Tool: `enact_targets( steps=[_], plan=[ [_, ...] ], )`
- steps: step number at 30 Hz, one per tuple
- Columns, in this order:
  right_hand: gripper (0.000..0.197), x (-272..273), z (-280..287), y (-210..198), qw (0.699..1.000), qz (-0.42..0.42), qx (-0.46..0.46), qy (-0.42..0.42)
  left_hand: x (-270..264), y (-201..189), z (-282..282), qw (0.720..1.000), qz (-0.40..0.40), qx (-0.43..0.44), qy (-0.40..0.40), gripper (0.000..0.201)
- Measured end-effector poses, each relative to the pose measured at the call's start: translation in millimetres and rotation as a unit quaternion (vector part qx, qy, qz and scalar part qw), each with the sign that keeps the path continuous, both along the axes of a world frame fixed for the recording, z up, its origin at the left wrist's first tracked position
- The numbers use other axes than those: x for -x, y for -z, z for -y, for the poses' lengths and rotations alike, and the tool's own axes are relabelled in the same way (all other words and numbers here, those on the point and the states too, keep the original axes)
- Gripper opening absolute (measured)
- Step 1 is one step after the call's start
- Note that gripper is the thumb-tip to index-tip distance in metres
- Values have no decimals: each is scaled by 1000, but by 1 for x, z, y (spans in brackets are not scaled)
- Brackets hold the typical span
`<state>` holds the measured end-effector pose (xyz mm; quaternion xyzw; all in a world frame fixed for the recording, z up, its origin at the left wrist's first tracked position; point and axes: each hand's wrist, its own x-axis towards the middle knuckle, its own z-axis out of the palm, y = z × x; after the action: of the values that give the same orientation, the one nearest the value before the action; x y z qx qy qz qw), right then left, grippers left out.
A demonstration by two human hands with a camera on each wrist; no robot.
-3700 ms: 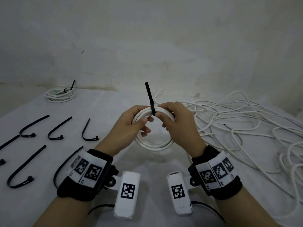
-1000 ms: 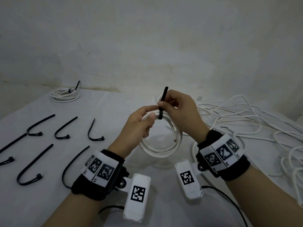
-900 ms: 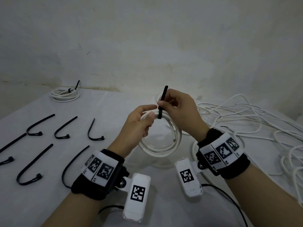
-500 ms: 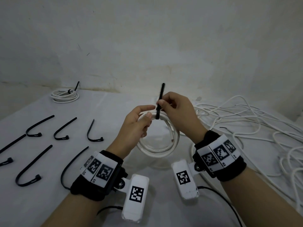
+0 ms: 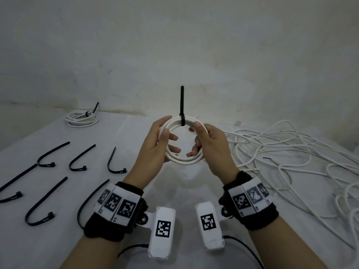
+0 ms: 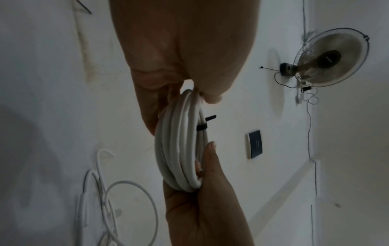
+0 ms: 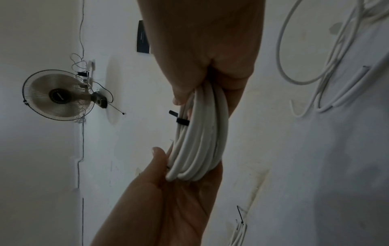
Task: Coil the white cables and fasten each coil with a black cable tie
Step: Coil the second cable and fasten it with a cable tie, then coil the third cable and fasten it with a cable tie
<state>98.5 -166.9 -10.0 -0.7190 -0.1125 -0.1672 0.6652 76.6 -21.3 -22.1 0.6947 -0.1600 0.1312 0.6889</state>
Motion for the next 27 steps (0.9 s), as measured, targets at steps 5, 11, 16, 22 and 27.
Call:
enact_targets(
  steps=[5, 11, 16, 22, 27],
  plan=[
    [40, -15, -18, 2, 1000, -8, 5, -15, -10, -8, -11, 997, -60, 3, -48, 32],
    [47, -47, -26, 25, 998, -41, 52, 0, -39, -29, -50, 987, -153, -19, -49, 31],
    [25, -75, -17, 47, 943, -40, 331, -15, -83, -36, -93, 975, -182, -73, -109, 21],
    [39, -92, -18, 73, 871, -85, 474, -101, -155, -27, -144, 943, -257, -45, -206, 24],
    [42, -95, -18, 80, 868, -95, 473, -116, -205, -10, -172, 921, -293, -74, -244, 39]
  ],
)
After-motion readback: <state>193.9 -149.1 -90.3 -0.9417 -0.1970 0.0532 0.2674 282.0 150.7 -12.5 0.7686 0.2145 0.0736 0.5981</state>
